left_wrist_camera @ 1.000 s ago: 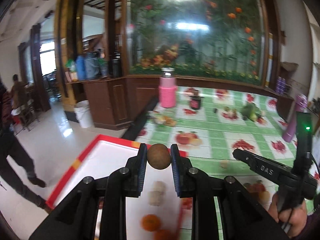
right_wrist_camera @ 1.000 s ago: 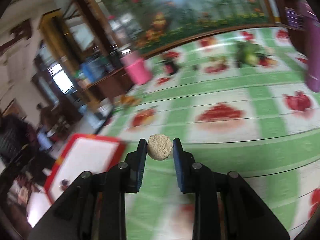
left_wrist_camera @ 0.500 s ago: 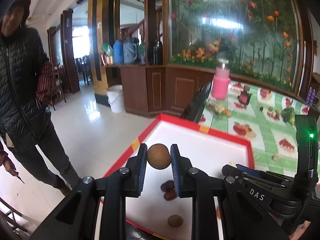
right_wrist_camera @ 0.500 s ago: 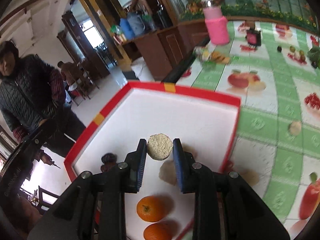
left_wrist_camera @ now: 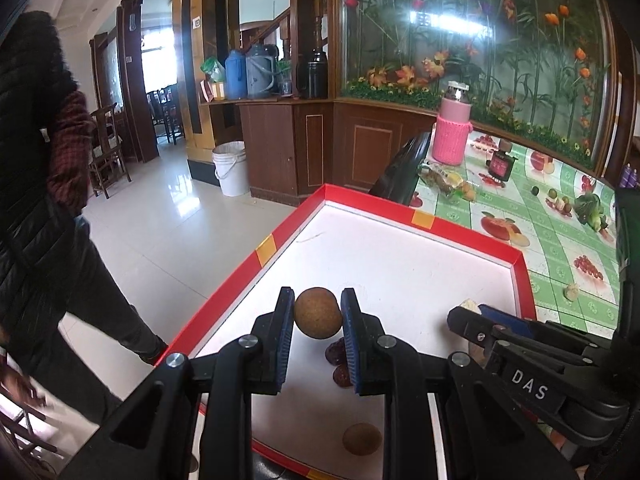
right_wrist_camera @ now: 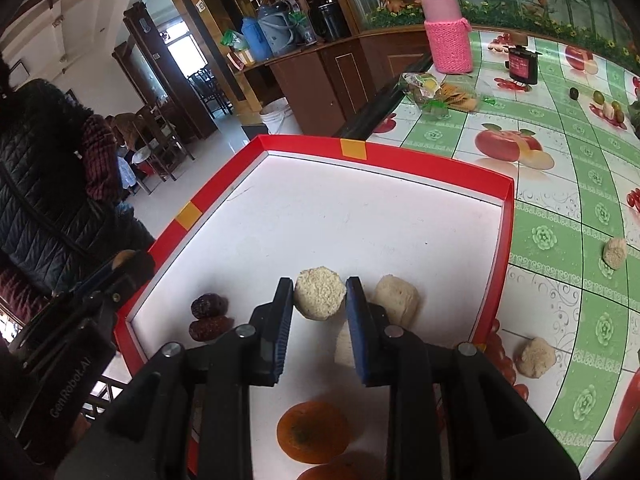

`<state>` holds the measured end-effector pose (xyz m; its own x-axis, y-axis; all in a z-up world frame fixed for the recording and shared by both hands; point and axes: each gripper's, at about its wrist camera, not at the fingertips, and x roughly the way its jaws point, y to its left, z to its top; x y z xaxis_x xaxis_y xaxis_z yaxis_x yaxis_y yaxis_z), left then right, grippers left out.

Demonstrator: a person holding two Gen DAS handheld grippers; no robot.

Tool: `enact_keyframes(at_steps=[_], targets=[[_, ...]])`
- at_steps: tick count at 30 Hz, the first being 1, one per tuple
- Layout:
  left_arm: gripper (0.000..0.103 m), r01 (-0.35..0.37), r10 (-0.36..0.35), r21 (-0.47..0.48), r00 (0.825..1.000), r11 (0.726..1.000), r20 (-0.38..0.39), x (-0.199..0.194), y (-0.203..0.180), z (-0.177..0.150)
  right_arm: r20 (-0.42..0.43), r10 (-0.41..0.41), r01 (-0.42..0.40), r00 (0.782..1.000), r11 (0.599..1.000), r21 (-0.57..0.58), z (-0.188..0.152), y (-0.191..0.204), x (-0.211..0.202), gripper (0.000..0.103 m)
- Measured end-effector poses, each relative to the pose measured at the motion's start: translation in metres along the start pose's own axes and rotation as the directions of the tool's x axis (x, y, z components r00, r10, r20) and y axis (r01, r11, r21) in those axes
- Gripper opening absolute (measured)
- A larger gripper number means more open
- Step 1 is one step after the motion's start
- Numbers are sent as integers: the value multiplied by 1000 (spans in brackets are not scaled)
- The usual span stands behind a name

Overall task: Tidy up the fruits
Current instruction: 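Carry the cake and kiwi into the tray and open both tools, then move both open tools back toward the remaining beige pieces on the table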

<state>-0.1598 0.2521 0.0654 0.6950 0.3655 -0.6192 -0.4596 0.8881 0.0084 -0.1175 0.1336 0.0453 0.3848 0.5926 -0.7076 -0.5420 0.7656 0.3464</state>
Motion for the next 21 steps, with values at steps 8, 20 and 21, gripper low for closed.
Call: enact_keyframes(at_steps=[8,20,21], targets=[[23,-19,19,-5,999,1000,-49,6,1,-7,3,-9,9,1000,1000,-10,0,0,-1,29],[50,-38,37,-32,999,999,-24,-13,5,-6,38,25,-26,999,1000,7,-4,-1,-23,41],[51,-39,38,-28,999,999,-22,-14,4,-6,49,30,-31,998,999,9,-5,-2,-27,41]])
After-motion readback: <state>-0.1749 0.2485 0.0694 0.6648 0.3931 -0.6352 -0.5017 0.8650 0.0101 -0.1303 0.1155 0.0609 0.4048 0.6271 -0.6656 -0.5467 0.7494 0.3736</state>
